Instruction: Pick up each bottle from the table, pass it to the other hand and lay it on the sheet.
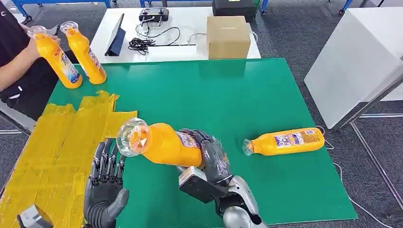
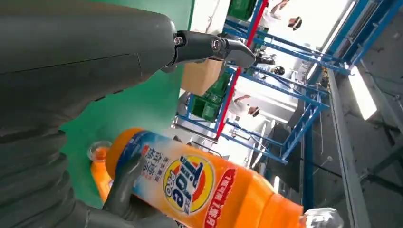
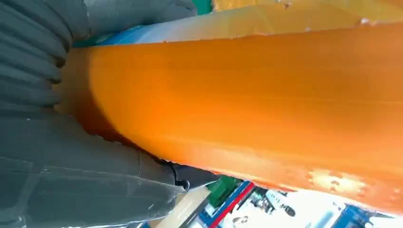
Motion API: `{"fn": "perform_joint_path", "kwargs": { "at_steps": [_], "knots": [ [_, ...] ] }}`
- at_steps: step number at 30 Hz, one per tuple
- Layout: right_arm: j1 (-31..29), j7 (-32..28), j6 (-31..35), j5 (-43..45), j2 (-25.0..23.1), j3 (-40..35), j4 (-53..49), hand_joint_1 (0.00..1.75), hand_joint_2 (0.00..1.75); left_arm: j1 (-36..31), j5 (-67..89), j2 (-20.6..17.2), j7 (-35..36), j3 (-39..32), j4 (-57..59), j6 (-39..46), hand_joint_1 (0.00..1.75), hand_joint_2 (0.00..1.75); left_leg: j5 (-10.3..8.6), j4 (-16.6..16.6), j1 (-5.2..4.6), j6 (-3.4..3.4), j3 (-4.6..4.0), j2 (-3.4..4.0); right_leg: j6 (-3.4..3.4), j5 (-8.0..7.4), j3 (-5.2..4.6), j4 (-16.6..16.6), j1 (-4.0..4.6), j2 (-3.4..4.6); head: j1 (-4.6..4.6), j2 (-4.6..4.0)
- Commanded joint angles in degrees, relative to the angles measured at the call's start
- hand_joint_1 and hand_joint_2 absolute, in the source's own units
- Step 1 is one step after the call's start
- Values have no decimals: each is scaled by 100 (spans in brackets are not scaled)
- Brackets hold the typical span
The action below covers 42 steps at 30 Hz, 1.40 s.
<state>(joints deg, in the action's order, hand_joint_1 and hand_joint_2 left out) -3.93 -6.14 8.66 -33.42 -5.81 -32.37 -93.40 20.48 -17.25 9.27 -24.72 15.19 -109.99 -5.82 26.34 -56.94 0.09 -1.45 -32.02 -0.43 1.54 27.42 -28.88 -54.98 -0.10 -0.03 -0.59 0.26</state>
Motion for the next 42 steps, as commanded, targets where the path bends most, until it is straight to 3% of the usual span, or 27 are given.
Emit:
{"fn": "perform_joint_path", "kwargs": {
  "at_steps": [1,15,32,42],
  "knots": [
    [-771,117,-64,-154,25,-1210,1007,175,175,-132,57,-150,-87,5,208,303,0,175,-1,10,4,8,20,22,-1,-8,14,11,3,19,0,0],
    [-973,300,-245,-365,-133,-1823,1414,175,175,-109,116,6,-169,-318,95,457,0,175,-2,6,3,6,9,5,0,-3,10,7,2,4,-2,0],
    [-994,298,-313,-352,-134,-1894,1618,175,175,-86,109,62,-178,-441,73,424,0,175,-1,7,3,6,13,4,1,-3,14,9,3,2,0,0],
    [-946,355,-329,-241,-124,-1631,1752,175,175,-65,276,-106,-162,-306,96,40,0,175,-2,9,7,8,22,0,1,-3,26,16,6,-3,-2,0]
  ]
}}
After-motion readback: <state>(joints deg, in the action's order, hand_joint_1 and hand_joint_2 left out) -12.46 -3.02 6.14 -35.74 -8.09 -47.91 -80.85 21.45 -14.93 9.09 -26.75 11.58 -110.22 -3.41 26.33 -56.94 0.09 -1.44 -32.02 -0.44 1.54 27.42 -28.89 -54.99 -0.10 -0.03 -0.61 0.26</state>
